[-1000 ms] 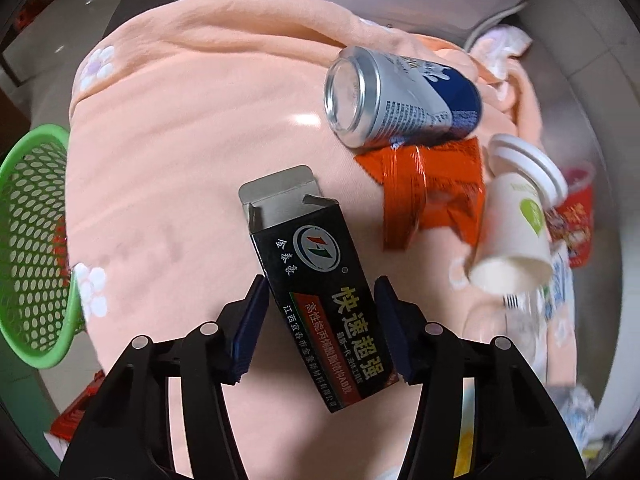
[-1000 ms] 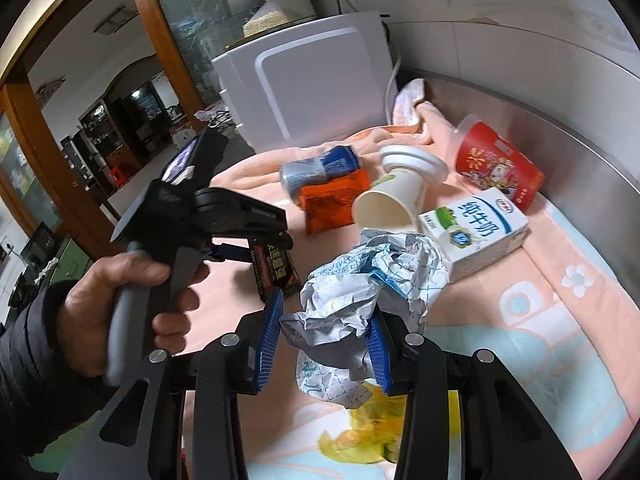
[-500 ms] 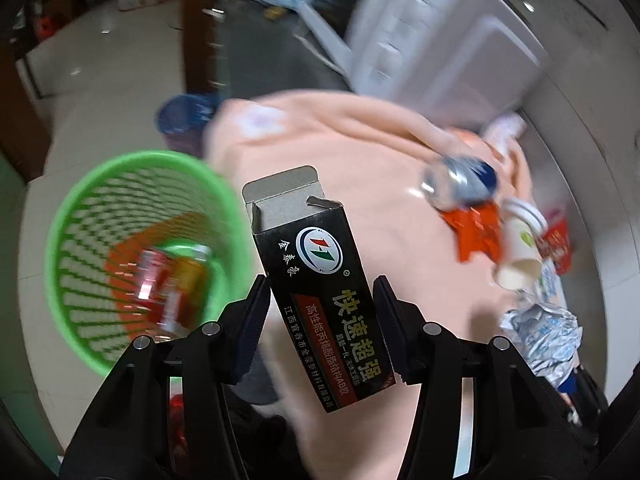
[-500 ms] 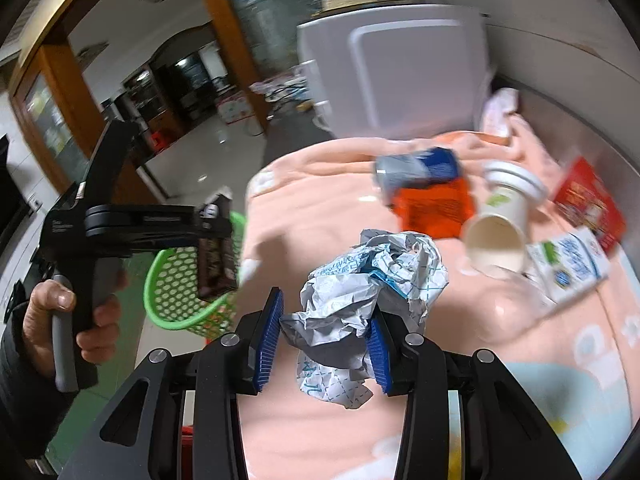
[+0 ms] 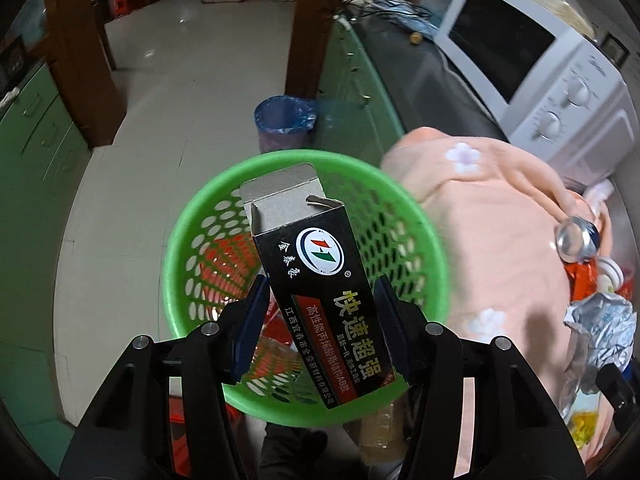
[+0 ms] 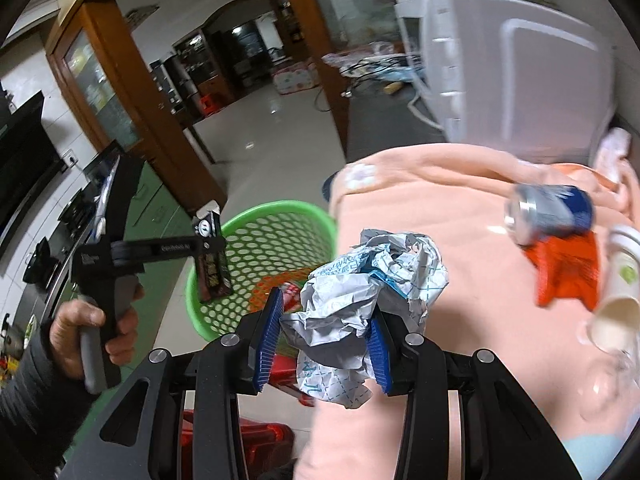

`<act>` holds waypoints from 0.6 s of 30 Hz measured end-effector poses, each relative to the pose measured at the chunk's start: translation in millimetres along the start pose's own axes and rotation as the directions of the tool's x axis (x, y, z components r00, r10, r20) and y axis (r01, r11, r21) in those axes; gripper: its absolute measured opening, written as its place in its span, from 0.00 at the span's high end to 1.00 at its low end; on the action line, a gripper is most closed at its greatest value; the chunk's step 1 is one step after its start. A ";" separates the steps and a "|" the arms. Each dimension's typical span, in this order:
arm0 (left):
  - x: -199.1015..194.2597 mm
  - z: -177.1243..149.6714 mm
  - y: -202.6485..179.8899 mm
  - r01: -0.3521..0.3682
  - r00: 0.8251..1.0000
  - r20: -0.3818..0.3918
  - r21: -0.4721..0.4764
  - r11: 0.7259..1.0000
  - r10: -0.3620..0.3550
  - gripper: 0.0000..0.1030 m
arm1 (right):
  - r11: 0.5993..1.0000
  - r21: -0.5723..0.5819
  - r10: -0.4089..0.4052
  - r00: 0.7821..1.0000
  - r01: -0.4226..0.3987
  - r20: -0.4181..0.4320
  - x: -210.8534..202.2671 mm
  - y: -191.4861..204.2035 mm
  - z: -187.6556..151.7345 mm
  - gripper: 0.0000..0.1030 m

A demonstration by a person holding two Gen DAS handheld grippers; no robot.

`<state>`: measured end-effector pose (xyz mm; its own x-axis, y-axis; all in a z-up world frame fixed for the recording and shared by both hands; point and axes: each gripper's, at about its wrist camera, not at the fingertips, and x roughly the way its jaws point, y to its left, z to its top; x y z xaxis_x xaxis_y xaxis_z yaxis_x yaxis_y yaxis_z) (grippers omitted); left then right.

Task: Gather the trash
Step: 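Drop the black box into the basket with the left tool while the right tool drops the foil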

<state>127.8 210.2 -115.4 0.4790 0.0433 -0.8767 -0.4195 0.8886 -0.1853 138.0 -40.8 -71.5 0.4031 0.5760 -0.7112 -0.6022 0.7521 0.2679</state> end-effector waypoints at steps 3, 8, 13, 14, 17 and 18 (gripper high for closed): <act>10.2 -0.1 13.5 0.007 1.000 -0.017 -0.030 1.000 -0.008 0.47 | 1.000 -0.020 0.016 1.000 -0.016 -0.020 19.3 10.1 9.1 0.63; 18.8 -2.0 28.2 0.014 0.999 -0.039 -0.060 0.998 -0.017 0.47 | 0.998 -0.036 0.045 0.998 -0.047 -0.046 46.3 24.6 21.7 0.63; 14.6 -5.7 42.4 0.015 0.999 -0.034 -0.088 0.996 -0.018 0.47 | 0.995 -0.038 0.088 0.993 -0.091 -0.074 73.1 34.6 31.4 0.62; 13.4 -6.1 44.8 0.015 0.999 -0.031 -0.092 0.996 -0.018 0.47 | 0.995 -0.040 0.090 0.993 -0.093 -0.077 75.7 36.3 32.7 0.62; 7.8 -7.9 52.2 0.008 1.000 -0.019 -0.107 0.994 -0.010 0.47 | 0.993 -0.039 0.105 0.990 -0.109 -0.092 90.2 41.3 38.6 0.62; 5.7 -8.6 54.6 0.009 1.000 -0.015 -0.114 0.993 -0.011 0.47 | 0.992 -0.031 0.118 0.988 -0.122 -0.098 96.1 42.6 40.3 0.62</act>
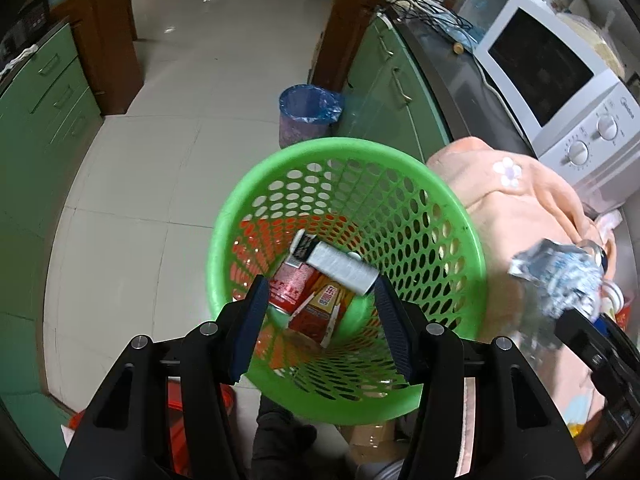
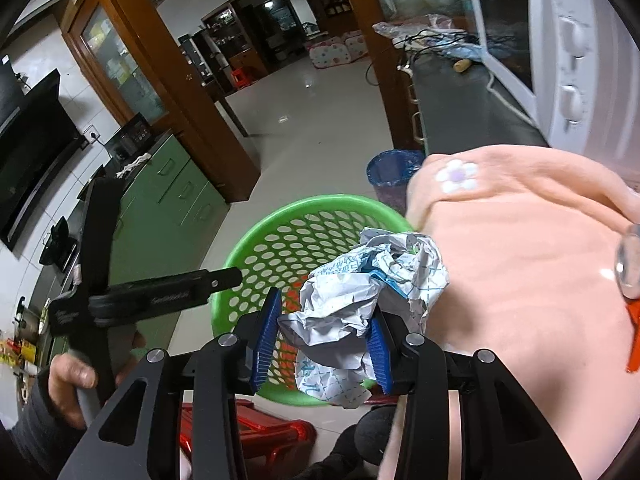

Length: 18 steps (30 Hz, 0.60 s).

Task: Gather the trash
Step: 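Drop the black box into the basket with the left tool while the right tool drops the foil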

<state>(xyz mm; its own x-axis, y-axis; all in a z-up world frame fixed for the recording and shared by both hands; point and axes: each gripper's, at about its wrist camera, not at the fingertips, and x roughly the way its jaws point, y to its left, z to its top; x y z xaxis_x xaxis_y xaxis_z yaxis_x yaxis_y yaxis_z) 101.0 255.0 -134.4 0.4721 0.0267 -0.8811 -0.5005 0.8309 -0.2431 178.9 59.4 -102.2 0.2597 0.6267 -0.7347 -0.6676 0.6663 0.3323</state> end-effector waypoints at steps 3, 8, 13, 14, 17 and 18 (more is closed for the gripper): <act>-6.1 -1.8 6.5 0.006 1.000 0.009 -0.021 1.000 -0.006 0.47 | 0.999 0.022 0.036 0.999 -0.036 -0.010 9.6 0.7 2.6 0.59; -14.3 -3.7 14.7 0.011 1.000 0.024 -0.048 0.999 -0.010 0.47 | 0.997 0.040 0.069 0.997 -0.069 -0.015 19.1 5.8 2.9 0.43; -20.7 -5.5 18.6 0.009 0.999 0.033 -0.056 0.998 -0.008 0.47 | 0.996 0.032 0.081 0.997 -0.081 -0.002 13.2 10.2 -0.1 0.33; -21.9 -6.0 18.6 0.011 0.999 0.035 -0.057 0.998 -0.009 0.47 | 0.997 0.027 0.077 0.997 -0.077 0.002 9.1 10.3 -1.0 0.32; -27.3 -8.1 13.9 0.017 0.999 0.043 -0.047 0.999 -0.015 0.47 | 0.999 0.005 0.049 0.998 -0.049 0.029 -5.5 12.8 -4.7 0.28; -28.9 -8.8 12.6 0.018 0.999 0.045 -0.044 0.999 -0.016 0.47 | 0.999 0.000 0.037 0.999 -0.037 0.040 -12.4 12.6 -6.6 0.25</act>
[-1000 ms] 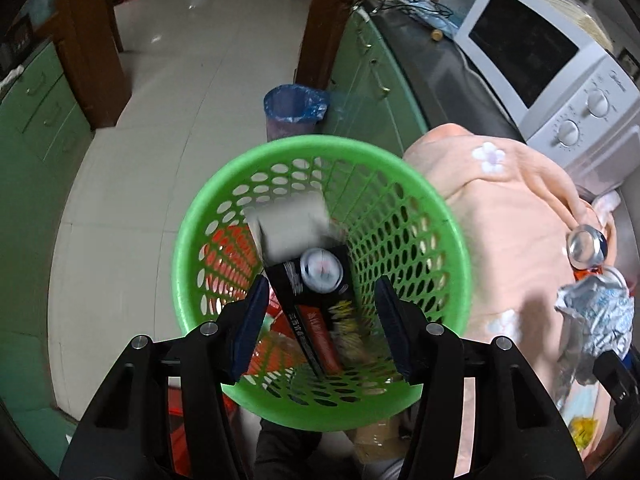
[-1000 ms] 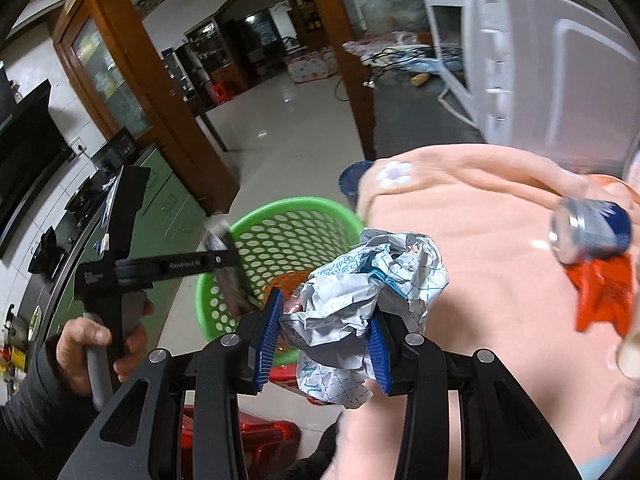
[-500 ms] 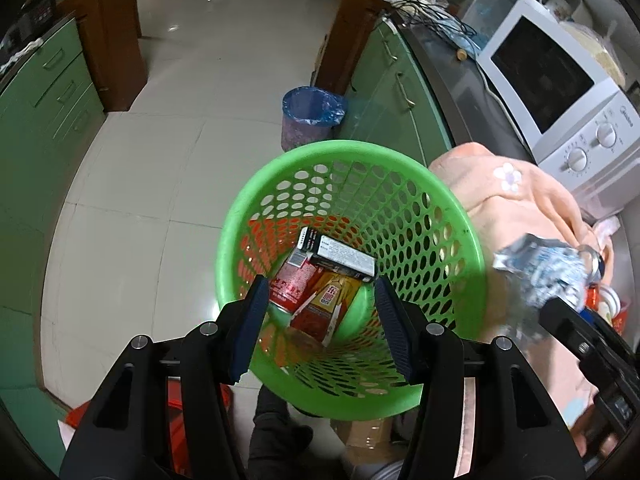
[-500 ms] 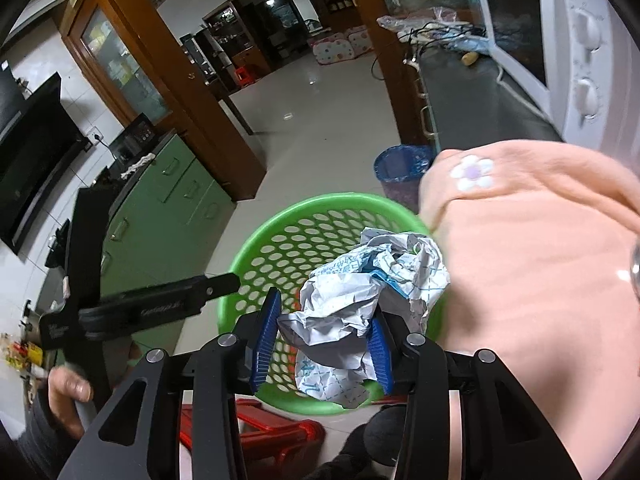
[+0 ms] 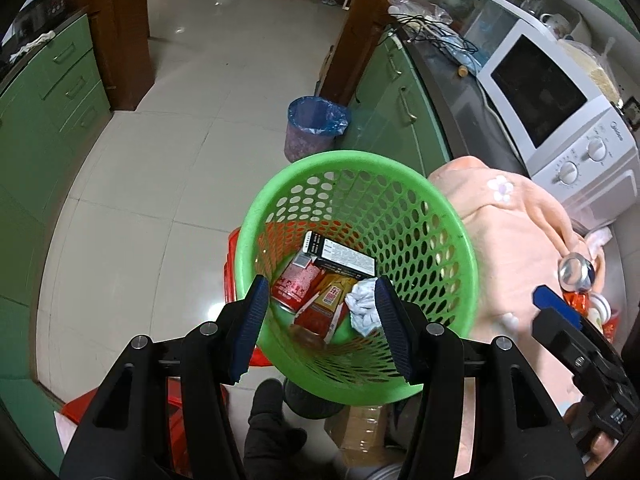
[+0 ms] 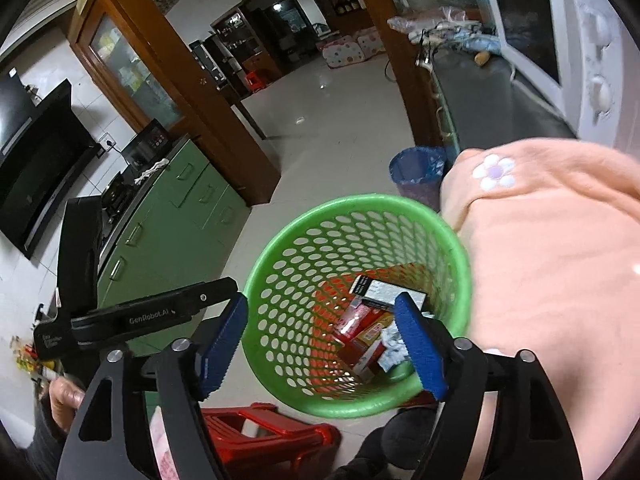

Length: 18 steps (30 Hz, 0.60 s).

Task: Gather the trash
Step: 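Drop the black box into the basket with the left tool while the right tool drops the foil, then reach the right tool to the yellow bread wrapper and grasp it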

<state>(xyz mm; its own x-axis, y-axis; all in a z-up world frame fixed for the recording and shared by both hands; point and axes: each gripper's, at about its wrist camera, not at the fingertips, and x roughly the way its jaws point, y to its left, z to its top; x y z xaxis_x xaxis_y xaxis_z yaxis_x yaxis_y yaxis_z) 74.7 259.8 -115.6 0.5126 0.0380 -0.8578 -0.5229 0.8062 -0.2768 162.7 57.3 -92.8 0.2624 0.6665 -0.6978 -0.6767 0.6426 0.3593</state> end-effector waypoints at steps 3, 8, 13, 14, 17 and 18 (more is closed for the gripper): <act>-6.3 -3.1 -7.8 0.011 1.000 0.008 0.019 1.000 -0.011 0.47 | 0.999 -0.004 -0.037 0.999 0.037 0.028 -17.6 -1.9 -6.0 0.21; -13.2 -9.5 -24.1 0.027 1.000 0.010 0.049 0.998 -0.028 0.46 | 0.992 0.029 -0.123 0.990 0.121 0.069 -59.9 -16.0 -31.4 0.15; -16.3 -21.1 -45.0 0.057 0.998 0.000 0.093 0.994 -0.058 0.46 | 0.970 0.091 -0.234 0.969 0.226 0.085 -103.6 -39.0 -62.6 0.14; -15.9 -23.1 -49.8 0.062 0.998 -0.005 0.102 0.993 -0.062 0.46 | 0.960 0.101 -0.271 0.959 0.262 0.086 -113.9 -44.5 -71.2 0.14; -16.4 -29.4 -63.8 0.076 0.997 -0.013 0.134 0.988 -0.075 0.46 | 0.930 0.145 -0.353 0.931 0.338 0.091 -145.2 -61.1 -95.9 0.13; -16.5 -30.8 -67.6 0.080 0.997 -0.016 0.142 0.987 -0.079 0.46 | 0.918 0.163 -0.379 0.921 0.361 0.094 -155.5 -66.9 -104.6 0.13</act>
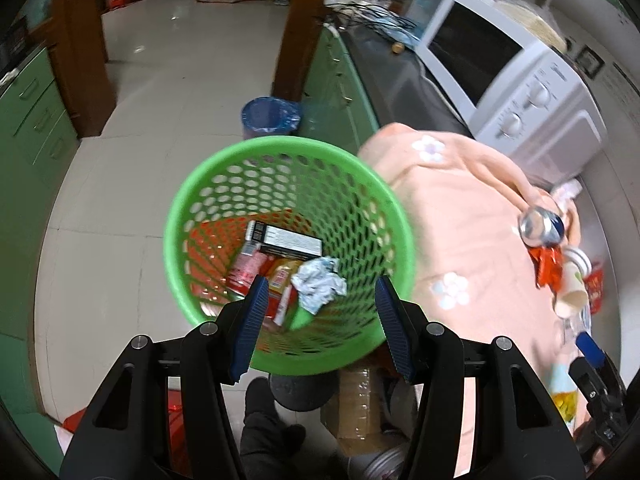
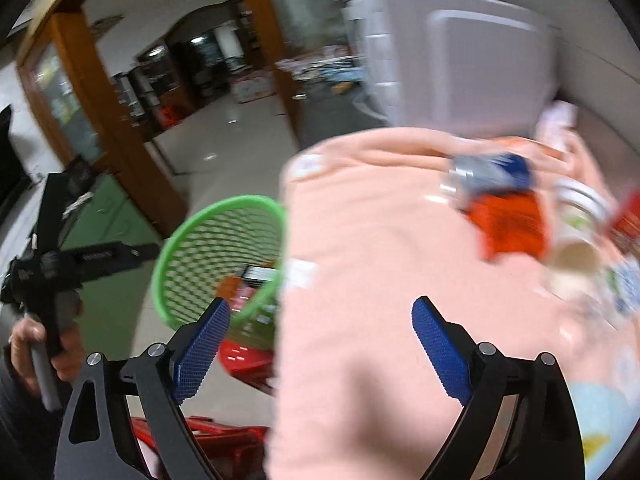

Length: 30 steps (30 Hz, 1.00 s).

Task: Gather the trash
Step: 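Reach the right tool to the yellow bread wrapper and grasp it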

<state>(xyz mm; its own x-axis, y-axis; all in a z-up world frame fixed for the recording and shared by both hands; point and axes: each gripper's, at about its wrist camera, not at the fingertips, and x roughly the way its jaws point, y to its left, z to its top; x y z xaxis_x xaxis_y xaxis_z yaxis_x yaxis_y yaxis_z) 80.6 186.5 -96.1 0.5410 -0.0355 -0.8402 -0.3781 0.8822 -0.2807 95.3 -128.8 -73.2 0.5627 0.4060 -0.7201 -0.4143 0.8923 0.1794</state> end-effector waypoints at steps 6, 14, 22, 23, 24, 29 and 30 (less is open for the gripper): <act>4.5 -5.9 -26.5 0.026 1.000 -0.019 0.052 0.998 -0.025 0.46 | 0.981 0.108 -0.165 0.986 0.164 0.001 -41.1 -62.3 -42.4 0.11; 12.2 -11.9 -52.1 0.047 0.998 -0.050 0.102 0.994 -0.042 0.46 | 0.929 0.258 -0.266 0.963 0.265 -0.032 -75.3 -126.4 -86.4 0.11; 15.2 -16.6 -81.3 0.064 0.996 -0.065 0.166 0.984 -0.054 0.46 | 0.908 0.313 -0.267 0.961 0.277 -0.077 -72.5 -145.5 -111.0 0.10; 15.5 -17.1 -83.8 0.066 0.996 -0.067 0.174 0.983 -0.055 0.46 | 0.907 0.318 -0.264 0.961 0.277 -0.083 -70.4 -147.6 -113.7 0.10; 15.9 -18.2 -87.5 0.070 0.996 -0.070 0.182 0.981 -0.058 0.46 | 0.905 0.325 -0.262 0.961 0.276 -0.088 -68.6 -149.5 -116.9 0.10; 18.1 -25.6 -111.2 0.090 0.994 -0.089 0.236 0.968 -0.071 0.46 | 0.906 0.347 -0.222 0.970 0.242 -0.096 -59.3 -156.5 -120.8 0.10; 18.5 -26.6 -114.1 0.095 0.993 -0.093 0.241 0.966 -0.075 0.46 | 0.907 0.348 -0.217 0.971 0.238 -0.097 -57.3 -157.3 -121.2 0.10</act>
<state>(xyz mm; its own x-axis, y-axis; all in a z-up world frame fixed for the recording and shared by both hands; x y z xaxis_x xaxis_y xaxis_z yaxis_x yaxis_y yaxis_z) 113.8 72.7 -92.0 0.4955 -0.1449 -0.8565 -0.1325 0.9618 -0.2393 41.5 -316.4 -141.4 0.5675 0.1814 -0.8031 0.0070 0.9743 0.2250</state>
